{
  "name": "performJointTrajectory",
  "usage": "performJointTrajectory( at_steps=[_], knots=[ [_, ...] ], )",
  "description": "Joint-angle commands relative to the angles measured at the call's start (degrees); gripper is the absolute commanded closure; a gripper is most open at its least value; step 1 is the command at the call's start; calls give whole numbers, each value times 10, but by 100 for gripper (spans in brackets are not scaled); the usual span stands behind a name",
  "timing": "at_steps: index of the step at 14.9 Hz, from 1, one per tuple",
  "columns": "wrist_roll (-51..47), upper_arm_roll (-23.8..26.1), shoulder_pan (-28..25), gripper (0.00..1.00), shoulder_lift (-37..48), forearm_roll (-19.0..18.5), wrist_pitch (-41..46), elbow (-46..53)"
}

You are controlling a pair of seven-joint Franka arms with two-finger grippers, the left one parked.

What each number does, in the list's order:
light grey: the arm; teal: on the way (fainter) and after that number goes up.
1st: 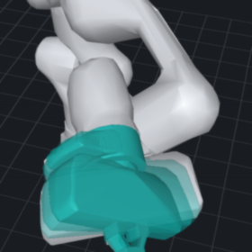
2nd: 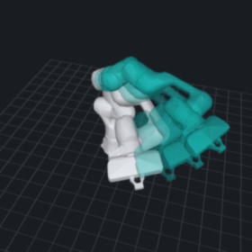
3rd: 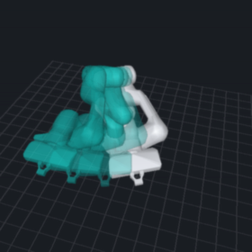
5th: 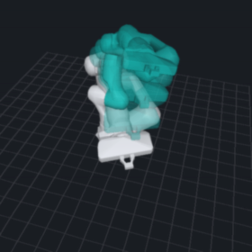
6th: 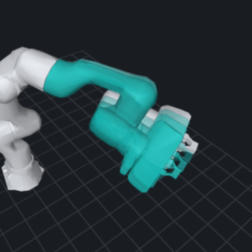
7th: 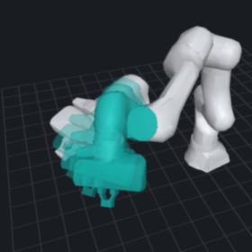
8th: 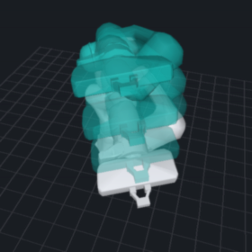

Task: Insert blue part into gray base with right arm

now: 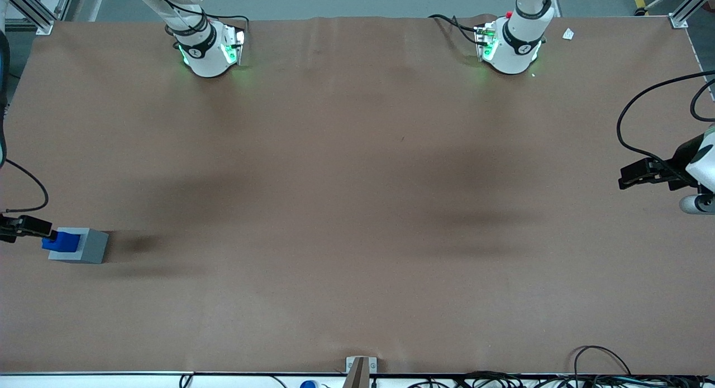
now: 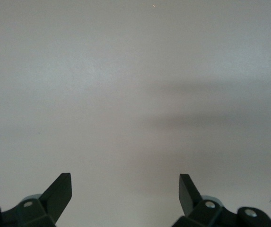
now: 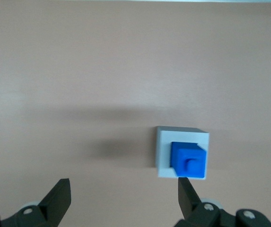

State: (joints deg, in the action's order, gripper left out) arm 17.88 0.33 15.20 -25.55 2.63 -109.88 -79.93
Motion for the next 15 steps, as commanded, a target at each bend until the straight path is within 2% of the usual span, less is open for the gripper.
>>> performJointTrajectory(
  at_steps=[1,8,15],
  knots=[
    [-41,-2,-34,0,74,4,17,-58],
    [-145,-2,-95,0,196,2,33,-143],
    [-156,-2,-96,0,296,-2,73,-201]
  ],
)
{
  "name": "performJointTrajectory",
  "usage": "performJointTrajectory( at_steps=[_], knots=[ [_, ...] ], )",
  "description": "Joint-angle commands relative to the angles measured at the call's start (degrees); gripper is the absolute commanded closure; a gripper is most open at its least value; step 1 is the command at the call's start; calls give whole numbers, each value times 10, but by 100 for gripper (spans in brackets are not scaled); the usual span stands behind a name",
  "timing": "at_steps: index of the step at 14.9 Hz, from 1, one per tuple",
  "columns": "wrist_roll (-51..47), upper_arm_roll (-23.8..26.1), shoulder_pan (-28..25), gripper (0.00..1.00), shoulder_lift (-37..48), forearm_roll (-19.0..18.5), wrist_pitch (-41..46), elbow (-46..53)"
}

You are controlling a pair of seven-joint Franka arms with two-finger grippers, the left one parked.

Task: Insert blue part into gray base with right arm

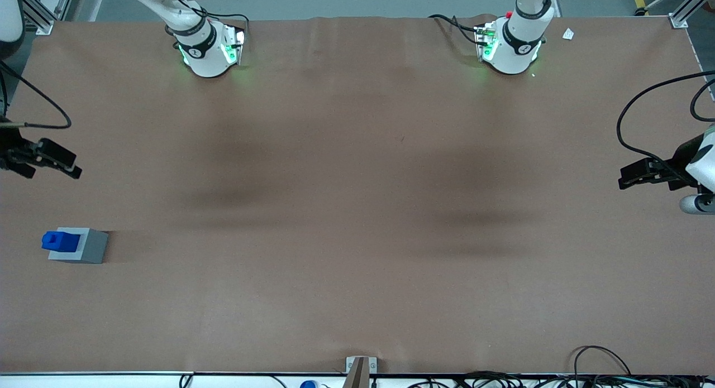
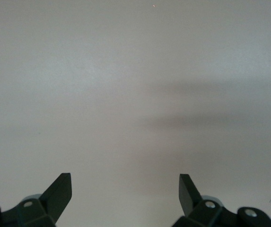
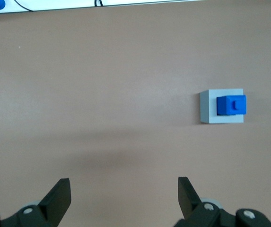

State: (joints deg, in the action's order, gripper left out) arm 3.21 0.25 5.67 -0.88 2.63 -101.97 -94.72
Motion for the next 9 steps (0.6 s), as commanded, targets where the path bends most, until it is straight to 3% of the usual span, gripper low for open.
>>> performJointTrajectory(
  at_steps=[1,9],
  knots=[
    [-9,-2,0,0,60,-2,3,-60],
    [-4,-2,0,0,67,-3,23,-31]
  ],
)
